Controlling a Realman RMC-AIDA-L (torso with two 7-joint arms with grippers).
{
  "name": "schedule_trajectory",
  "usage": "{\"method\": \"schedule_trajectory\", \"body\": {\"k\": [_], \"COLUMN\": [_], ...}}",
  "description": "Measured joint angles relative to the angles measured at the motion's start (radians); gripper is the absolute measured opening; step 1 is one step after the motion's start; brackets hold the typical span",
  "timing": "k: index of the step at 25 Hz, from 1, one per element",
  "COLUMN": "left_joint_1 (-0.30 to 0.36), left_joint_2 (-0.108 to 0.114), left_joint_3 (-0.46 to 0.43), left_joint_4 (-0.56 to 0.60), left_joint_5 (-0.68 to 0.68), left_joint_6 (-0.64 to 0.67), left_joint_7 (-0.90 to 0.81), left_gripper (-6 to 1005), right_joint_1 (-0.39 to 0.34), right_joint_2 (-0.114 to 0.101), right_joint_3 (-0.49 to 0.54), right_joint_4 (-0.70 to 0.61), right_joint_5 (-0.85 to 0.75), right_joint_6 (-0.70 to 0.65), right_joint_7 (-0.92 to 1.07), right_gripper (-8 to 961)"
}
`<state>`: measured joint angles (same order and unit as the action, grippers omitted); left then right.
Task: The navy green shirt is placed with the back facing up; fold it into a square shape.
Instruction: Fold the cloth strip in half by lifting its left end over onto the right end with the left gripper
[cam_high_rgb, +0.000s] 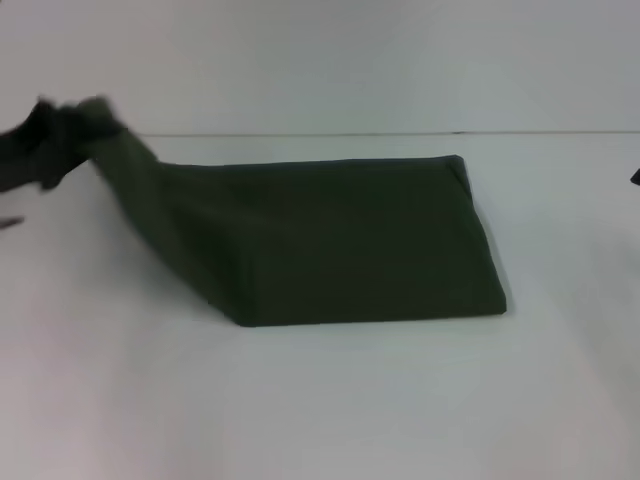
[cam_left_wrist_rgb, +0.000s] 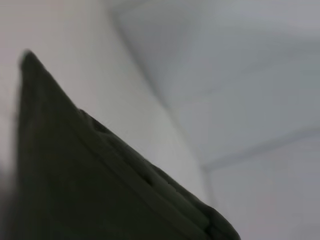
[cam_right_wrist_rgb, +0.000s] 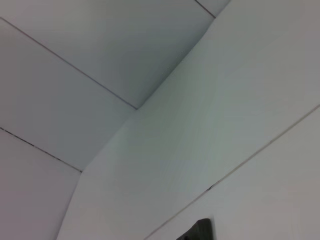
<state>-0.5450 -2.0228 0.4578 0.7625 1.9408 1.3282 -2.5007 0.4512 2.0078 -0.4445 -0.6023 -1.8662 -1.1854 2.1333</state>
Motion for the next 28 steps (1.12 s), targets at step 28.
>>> {"method": "schedule_trajectory", "body": {"k": [28], "left_joint_1": [-0.447], "left_joint_2": [-0.153], "left_joint_3": [0.814], "left_joint_4": [-0.251], "left_joint_5": [-0.276], "left_joint_6": [-0.311], "left_joint_7": [0.339], "left_gripper": [143], "right_joint_1": [0.007], "right_joint_2": [-0.001], "right_joint_3": [-0.005], "right_joint_4": [0.033], "right_joint_5": [-0.001], "right_joint_6": [0.0], "right_joint_7": [-0.018], "right_gripper": [765]}}
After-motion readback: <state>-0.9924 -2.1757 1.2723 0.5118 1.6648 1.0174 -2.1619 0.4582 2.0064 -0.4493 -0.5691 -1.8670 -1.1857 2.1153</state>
